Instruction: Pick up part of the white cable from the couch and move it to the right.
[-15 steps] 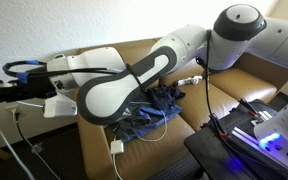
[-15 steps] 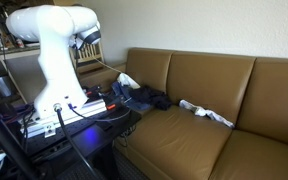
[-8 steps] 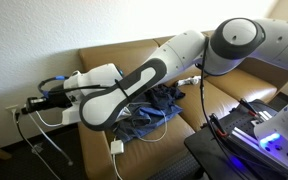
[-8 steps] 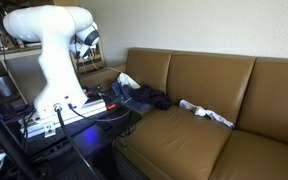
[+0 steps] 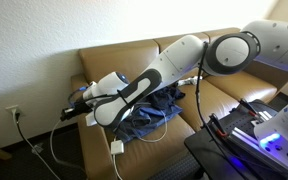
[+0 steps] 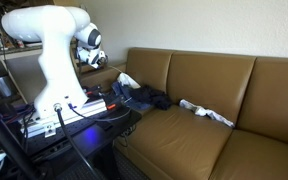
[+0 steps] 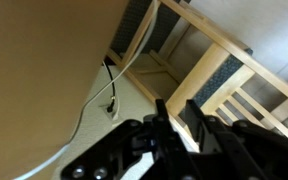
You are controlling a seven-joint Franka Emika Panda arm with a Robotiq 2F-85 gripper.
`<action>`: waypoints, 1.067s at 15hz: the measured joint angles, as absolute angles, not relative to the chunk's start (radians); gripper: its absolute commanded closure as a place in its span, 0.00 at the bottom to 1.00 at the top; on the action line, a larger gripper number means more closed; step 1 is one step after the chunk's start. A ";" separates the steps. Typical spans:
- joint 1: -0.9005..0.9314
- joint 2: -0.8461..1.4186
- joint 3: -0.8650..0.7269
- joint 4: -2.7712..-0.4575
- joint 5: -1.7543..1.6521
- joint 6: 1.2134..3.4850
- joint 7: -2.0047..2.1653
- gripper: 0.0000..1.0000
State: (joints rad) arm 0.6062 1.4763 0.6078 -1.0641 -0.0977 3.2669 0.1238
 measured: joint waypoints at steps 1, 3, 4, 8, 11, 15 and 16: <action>0.605 1.476 0.596 -1.060 -0.088 3.218 0.124 0.35; 0.598 1.476 0.593 -1.049 -0.089 3.107 0.088 0.21; 0.603 1.474 0.577 -1.034 -0.091 3.056 0.062 0.14; 0.666 1.467 0.440 -0.913 -0.092 2.966 0.005 0.00; 0.701 1.466 0.302 -0.812 -0.090 2.993 0.013 0.00; 0.721 1.462 0.093 -0.720 -0.062 3.092 0.157 0.00; 0.722 1.462 0.051 -0.713 -0.061 3.111 0.206 0.00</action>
